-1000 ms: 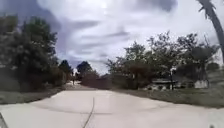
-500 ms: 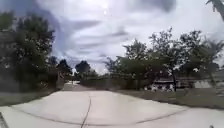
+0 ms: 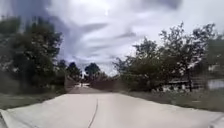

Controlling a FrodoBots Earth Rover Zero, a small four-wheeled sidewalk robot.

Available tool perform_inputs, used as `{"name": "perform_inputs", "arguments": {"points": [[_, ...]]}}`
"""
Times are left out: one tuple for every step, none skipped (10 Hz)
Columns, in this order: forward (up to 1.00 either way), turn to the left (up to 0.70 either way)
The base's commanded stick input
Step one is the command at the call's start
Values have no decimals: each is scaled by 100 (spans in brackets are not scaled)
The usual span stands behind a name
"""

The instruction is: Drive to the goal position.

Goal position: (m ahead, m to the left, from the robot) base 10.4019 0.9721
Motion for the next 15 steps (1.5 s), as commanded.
{"name": "perform_inputs", "arguments": {"points": [[85, 0], [85, 0], [85, 0], [85, 14], [85, 30], [85, 32], [85, 34], [85, 34], [85, 25], [85, 0], [85, 0], [85, 0], [85, 27], [85, 34], [85, 34]]}}
